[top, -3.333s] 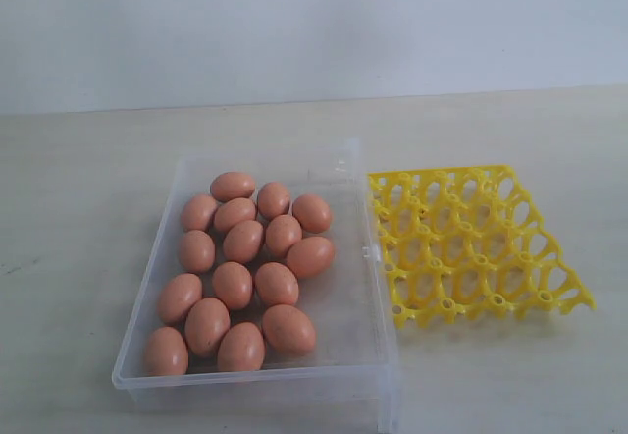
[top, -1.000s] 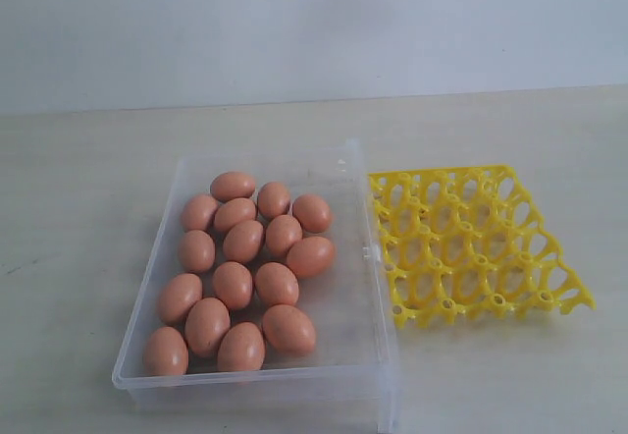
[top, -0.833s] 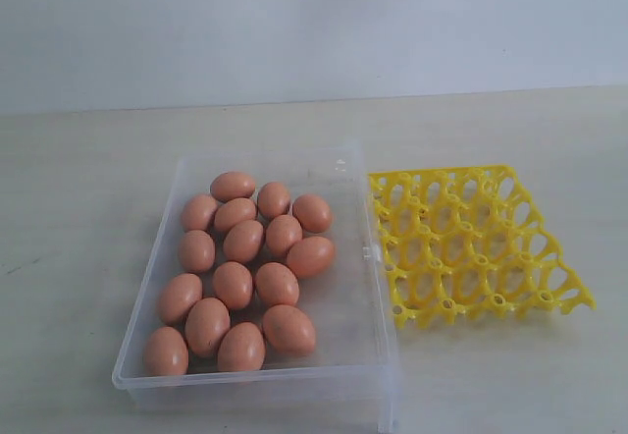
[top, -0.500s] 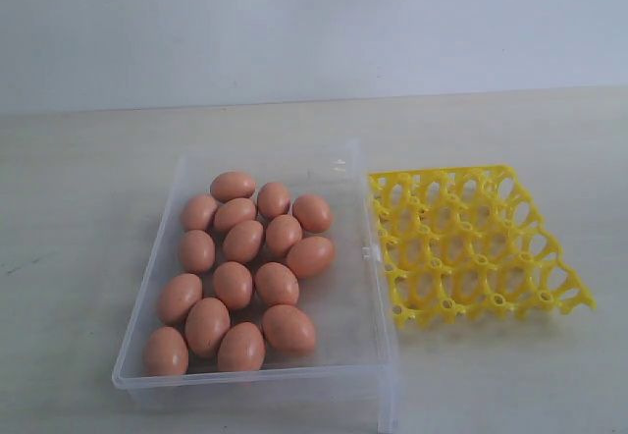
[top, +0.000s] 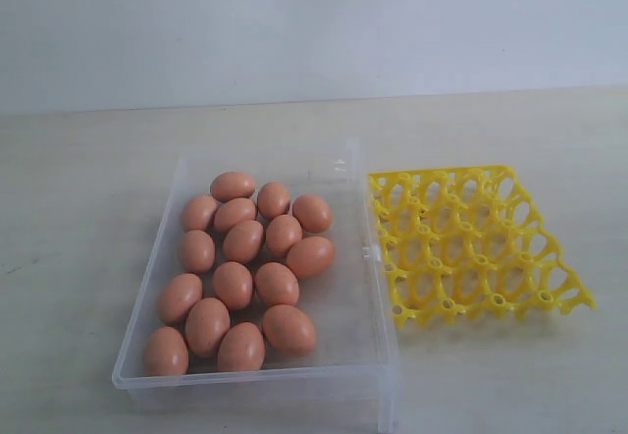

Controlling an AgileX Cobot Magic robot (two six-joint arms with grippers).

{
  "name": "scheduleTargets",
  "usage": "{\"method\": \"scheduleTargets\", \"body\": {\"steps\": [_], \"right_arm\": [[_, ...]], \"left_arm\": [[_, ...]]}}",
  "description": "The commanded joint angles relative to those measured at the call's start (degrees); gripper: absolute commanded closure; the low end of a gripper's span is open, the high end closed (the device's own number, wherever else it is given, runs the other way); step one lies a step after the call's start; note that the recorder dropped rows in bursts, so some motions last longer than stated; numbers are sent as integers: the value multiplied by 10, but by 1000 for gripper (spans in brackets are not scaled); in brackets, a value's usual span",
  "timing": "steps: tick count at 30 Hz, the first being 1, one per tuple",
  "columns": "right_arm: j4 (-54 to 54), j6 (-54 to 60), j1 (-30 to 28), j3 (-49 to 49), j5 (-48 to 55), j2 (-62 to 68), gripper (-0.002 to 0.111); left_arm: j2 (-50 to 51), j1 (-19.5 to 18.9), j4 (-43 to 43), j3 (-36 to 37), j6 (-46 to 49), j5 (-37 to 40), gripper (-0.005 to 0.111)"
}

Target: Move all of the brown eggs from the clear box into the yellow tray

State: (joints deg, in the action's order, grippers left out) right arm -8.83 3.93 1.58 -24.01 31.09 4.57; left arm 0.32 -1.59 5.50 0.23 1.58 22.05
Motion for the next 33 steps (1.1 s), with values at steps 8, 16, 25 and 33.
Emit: {"method": "scheduleTargets", "body": {"steps": [8,16,25,33], "right_arm": [[11,-102,-3,-32,107,47,108],[11,-66,-3,-105,125,129,108],[19,-66,-3,-147,231,222,108],[38,-62,-3,-175,254,345,108]], "left_arm": [[-3,-2,-1,-2,-3,-4,107],[-3,-2,-1,-2,-3,-4,107],[-3,-2,-1,-2,-3,-4,107],[-3,-2,-1,-2,-3,-4,107]]}}
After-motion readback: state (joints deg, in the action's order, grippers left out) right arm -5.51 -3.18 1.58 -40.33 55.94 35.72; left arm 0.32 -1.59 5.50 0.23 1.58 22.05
